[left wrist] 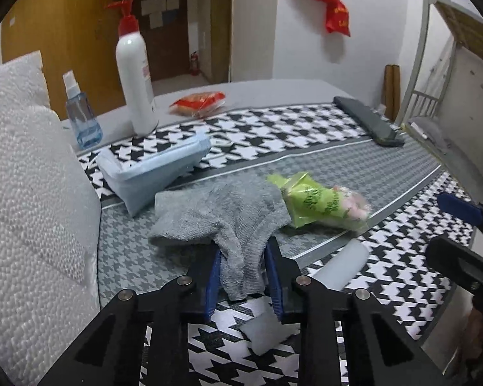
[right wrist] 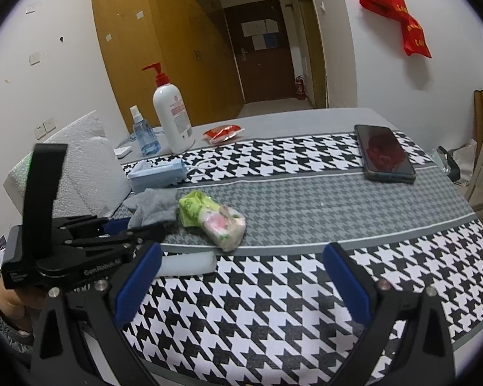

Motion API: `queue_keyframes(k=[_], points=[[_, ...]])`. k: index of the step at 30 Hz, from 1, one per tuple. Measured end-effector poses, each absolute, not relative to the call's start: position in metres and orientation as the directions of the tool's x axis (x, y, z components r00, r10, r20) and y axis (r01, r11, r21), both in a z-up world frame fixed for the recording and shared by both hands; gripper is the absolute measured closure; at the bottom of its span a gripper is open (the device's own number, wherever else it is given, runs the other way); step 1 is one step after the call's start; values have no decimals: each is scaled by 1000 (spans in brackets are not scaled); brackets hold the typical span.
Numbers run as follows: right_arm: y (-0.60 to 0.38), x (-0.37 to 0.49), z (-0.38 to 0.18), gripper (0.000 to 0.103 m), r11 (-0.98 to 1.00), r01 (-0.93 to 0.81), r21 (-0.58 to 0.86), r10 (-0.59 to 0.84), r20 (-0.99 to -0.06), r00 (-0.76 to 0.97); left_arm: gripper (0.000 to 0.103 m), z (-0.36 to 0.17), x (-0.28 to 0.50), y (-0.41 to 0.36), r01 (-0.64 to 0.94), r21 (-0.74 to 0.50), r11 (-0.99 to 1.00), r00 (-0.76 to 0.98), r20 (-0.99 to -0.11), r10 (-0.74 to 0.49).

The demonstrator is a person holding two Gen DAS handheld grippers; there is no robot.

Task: Organize soft objects
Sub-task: 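Close the left tool on the grey sock, then grasp the green-and-pink wipes packet with the right tool while the left tool holds the sock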

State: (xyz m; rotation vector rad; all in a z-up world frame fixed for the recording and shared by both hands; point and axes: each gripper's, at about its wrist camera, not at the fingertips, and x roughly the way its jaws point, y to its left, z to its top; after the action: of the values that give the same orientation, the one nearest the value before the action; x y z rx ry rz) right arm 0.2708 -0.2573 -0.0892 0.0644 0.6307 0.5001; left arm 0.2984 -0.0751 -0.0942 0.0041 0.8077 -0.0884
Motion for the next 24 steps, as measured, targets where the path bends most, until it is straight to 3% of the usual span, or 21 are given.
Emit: queue_keyframes(k=[13, 24], points=[[-253, 270, -82, 2, 875, -446, 187, 469, -554, 688, 80, -75, 267, -74, 123, -43, 992, 745, -656, -120], [-218, 290, -78, 2, 837, -531, 133, 491, -613, 619, 80, -83, 261, -58, 102, -78, 992, 730, -672, -128]])
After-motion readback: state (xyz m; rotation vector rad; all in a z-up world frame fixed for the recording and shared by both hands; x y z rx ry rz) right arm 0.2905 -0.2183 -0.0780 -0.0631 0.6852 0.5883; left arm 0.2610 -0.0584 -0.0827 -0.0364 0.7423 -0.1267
